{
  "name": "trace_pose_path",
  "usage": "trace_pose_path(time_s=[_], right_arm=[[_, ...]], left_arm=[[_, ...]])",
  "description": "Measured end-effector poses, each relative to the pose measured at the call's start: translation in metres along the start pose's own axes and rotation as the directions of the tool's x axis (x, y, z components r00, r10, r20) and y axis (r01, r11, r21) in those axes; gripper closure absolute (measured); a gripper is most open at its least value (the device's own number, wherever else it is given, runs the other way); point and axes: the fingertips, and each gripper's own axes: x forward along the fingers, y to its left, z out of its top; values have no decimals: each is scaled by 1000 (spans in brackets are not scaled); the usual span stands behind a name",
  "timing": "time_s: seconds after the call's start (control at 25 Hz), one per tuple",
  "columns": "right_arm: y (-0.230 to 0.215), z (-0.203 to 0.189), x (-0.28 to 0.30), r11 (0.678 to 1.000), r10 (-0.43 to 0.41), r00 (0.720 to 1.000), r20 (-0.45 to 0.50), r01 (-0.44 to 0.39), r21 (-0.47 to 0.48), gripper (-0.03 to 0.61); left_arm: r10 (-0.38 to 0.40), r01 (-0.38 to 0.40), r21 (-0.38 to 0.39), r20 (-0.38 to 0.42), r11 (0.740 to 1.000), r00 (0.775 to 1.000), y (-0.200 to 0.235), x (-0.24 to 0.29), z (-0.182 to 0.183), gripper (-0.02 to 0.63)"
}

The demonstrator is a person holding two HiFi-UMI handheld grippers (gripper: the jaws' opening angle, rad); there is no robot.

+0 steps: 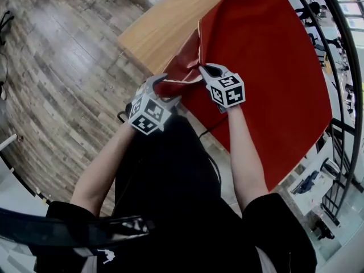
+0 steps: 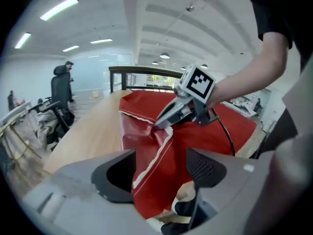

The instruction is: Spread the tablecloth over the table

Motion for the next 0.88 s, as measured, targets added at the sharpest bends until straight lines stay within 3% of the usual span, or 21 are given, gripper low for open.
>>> trace_pose_path(time_s=[0.12, 0.28, 0.48, 0.56, 0.64, 0.68, 0.76, 0.88], right_arm=[[-6, 0, -2, 999, -8, 1000, 3, 8, 45, 554], [-7, -7, -6, 998, -12, 1000, 4, 12, 68, 553], [-5, -11, -6, 995, -11, 1000, 10, 10, 95, 554], [-7, -9, -5, 995, -11, 1000, 15, 9, 103, 553], [-9, -8, -6, 994, -11, 1000, 23, 9, 107, 554], [-9, -6, -8, 994, -9, 999, 31, 5, 110, 553], [-8, 2, -15, 991, 9, 998, 70, -18, 131, 553], [0, 32, -27, 971, 54, 977, 206, -100, 218, 554]], left_arm=[[-173, 176, 69, -48, 982, 984, 7, 5, -1, 309], [-363, 369, 82, -81, 926, 928, 5, -5, 7, 367], [-453, 491, 128, -244, 862, 858, 5, 7, -9, 419], [-448, 502, 136, -299, 854, 843, 7, 16, -18, 462], [-419, 483, 150, -322, 863, 849, 10, 19, -23, 575], [-402, 466, 154, -319, 871, 858, 11, 17, -21, 598], [-362, 414, 144, -290, 899, 886, 13, 7, -13, 598], [-267, 295, 103, -224, 950, 937, 19, -12, -4, 598]])
